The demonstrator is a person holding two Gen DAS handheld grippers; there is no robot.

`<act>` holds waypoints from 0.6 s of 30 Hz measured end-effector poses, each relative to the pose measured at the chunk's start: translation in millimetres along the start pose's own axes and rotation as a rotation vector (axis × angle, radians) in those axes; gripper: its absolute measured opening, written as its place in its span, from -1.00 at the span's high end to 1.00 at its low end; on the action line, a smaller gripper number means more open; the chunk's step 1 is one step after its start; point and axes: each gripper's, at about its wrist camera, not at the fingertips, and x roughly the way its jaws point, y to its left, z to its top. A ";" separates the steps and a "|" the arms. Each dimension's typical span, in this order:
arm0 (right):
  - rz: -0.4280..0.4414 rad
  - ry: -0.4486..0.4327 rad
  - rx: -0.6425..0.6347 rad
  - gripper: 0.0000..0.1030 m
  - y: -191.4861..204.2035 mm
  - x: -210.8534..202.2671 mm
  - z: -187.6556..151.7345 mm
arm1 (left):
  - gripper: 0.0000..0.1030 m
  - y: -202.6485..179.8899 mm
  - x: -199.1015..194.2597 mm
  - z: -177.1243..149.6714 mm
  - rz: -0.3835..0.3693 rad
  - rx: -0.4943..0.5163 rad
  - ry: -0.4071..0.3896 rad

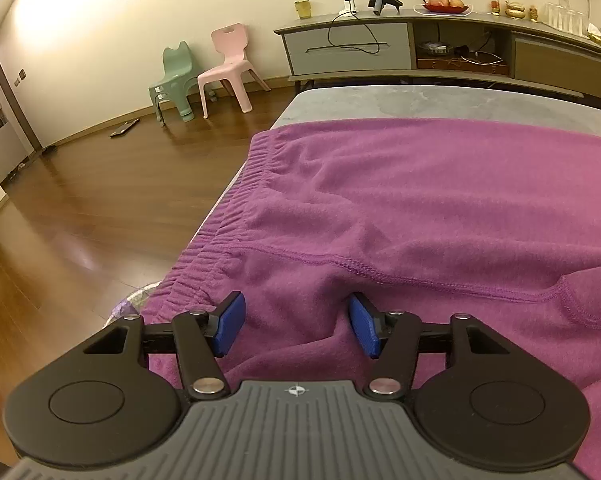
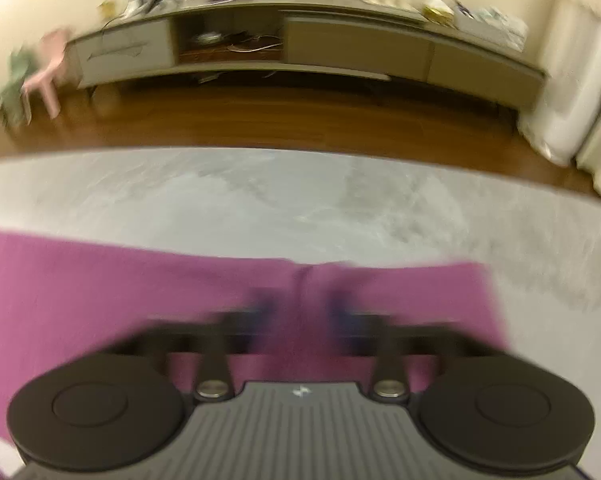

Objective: Fold clothes
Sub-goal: 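Grasp a pant leg hem with the right tool and lift it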

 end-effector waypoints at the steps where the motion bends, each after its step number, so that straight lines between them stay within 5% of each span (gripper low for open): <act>1: 0.009 -0.057 -0.027 0.87 7.7 -21.4 -7.4 | -0.09 2.8 0.6 1.8 -0.011 -0.013 0.002; 4: 0.045 -0.232 -0.121 0.88 29.1 -92.5 -37.1 | -0.06 14.0 -2.8 6.6 -0.052 -0.076 0.001; 6: 0.082 -0.331 -0.236 0.97 38.0 -154.8 -85.6 | -0.06 25.6 -12.7 11.0 -0.110 -0.164 -0.010; 9: 0.042 -0.326 -0.422 0.96 48.5 -212.9 -178.5 | -0.06 32.3 -25.4 16.3 -0.263 -0.314 -0.009; 12: -0.077 -0.167 -0.419 0.65 43.9 -208.9 -237.5 | -0.06 13.2 -35.0 17.8 -0.400 -0.353 0.006; 15: -0.050 -0.120 -0.287 0.63 40.1 -211.6 -237.7 | -0.06 -18.0 -45.3 14.1 -0.442 -0.285 0.018; 18: 0.053 -0.231 -0.231 0.04 59.4 -231.1 -212.6 | -0.06 -35.4 -57.6 12.6 -0.480 -0.281 -0.003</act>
